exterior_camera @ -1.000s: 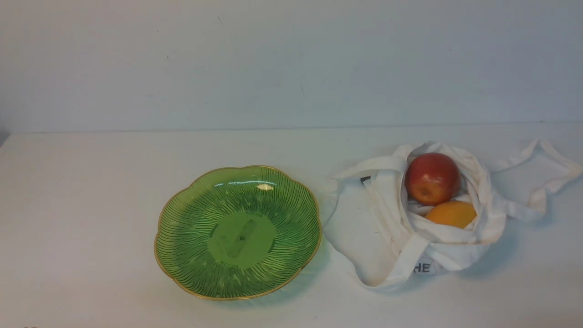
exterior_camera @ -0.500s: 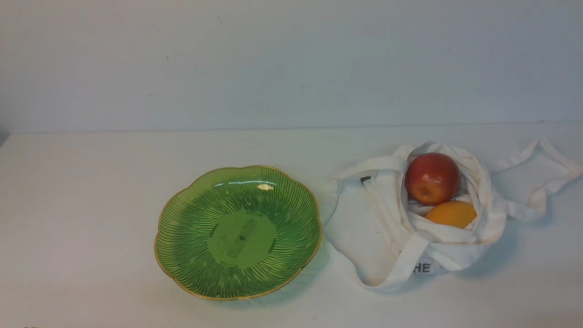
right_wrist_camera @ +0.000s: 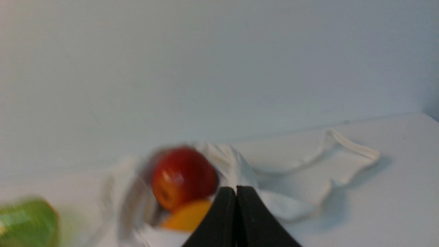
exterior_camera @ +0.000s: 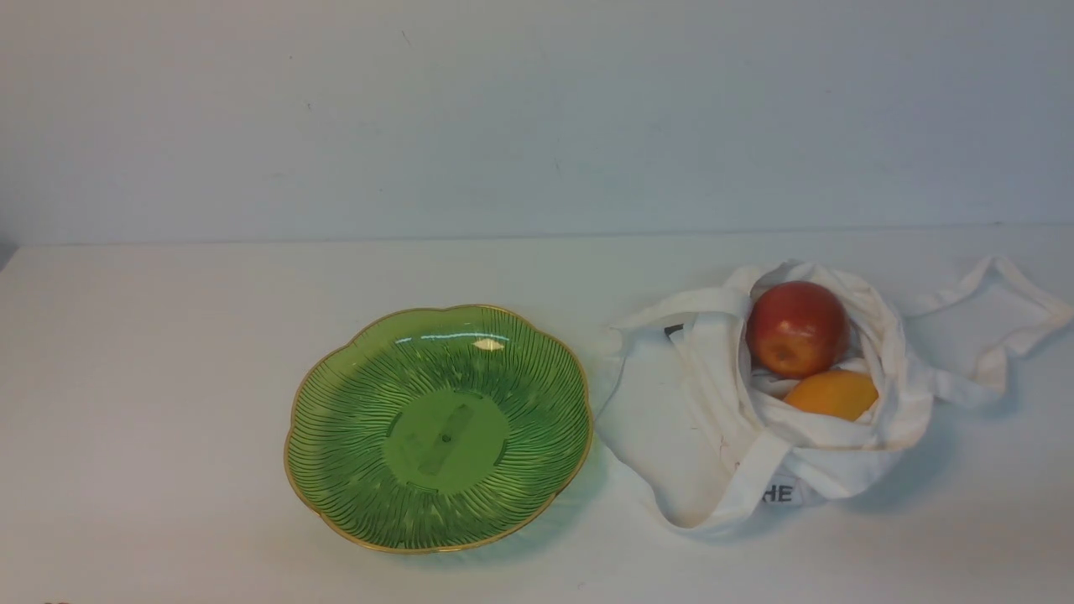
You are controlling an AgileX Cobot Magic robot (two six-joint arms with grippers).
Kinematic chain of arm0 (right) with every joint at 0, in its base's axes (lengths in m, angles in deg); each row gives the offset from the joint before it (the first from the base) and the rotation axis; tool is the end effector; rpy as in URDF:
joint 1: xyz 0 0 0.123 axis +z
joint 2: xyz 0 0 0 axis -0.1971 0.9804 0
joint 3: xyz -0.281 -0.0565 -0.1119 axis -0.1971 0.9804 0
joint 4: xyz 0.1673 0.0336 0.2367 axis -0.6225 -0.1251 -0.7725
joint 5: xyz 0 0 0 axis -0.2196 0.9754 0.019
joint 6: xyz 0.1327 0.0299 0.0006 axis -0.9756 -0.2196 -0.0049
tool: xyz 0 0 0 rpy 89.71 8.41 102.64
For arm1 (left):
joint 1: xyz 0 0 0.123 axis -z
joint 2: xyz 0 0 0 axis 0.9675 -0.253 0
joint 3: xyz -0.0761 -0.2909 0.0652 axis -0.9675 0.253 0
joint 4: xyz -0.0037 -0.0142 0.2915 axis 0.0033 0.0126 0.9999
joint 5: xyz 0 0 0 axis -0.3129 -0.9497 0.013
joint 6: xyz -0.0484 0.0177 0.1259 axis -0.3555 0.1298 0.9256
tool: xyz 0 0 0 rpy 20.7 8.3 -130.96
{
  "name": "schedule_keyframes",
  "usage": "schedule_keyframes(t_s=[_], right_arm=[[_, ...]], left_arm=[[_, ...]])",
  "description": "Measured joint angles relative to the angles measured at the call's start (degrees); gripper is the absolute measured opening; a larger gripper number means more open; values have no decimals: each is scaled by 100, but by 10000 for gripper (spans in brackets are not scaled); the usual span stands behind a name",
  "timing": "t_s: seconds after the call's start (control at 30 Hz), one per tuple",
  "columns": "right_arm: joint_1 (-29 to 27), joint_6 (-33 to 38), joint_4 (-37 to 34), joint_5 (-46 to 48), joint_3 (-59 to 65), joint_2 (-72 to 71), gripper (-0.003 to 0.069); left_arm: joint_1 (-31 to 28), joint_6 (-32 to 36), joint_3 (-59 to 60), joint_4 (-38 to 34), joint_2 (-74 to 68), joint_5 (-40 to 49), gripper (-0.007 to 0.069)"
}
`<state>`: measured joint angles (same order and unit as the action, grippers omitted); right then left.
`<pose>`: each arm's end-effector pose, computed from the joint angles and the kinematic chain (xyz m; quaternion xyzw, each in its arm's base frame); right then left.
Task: Take the fruit out of the cloth bag on the white table and place them on a plate.
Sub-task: 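Reach into the cloth bag and grasp a fruit inside it with the right gripper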
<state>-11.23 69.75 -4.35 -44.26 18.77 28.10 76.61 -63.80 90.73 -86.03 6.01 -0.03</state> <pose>0.1198 0.0018 0.1910 0.1005 0.7141 0.1059 0.6846 0.1127 -0.0022 0.1566 0.0234 0.8067 0.0057 0.5905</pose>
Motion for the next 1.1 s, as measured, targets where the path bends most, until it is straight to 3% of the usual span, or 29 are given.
schedule_keyframes(t_s=[0.13,0.37,0.5,0.57,0.7,0.83,0.9,1.1], right_arm=[[0,-325,-473,-737,0,0,-13],[0,22,-658,-1019,0,0,-13],[45,-363,-1110,-1261,-100,0,-13],[116,-483,-1208,-967,-394,84,-13],[259,-267,-871,769,-1852,1119,-13],[294,419,-587,2957,-3414,2883,-13],[306,902,-558,3584,-3960,3656,-13],[306,2334,-608,4217,-5073,5450,-13]], left_arm=[[0,0,0,0,0,0,-8],[0,0,0,0,0,0,-8],[0,0,0,0,0,0,-8],[0,0,0,0,0,0,-8],[0,0,0,0,0,0,-8],[0,0,0,0,0,0,-8],[0,0,0,0,0,0,-8],[0,0,0,0,0,0,-8]])
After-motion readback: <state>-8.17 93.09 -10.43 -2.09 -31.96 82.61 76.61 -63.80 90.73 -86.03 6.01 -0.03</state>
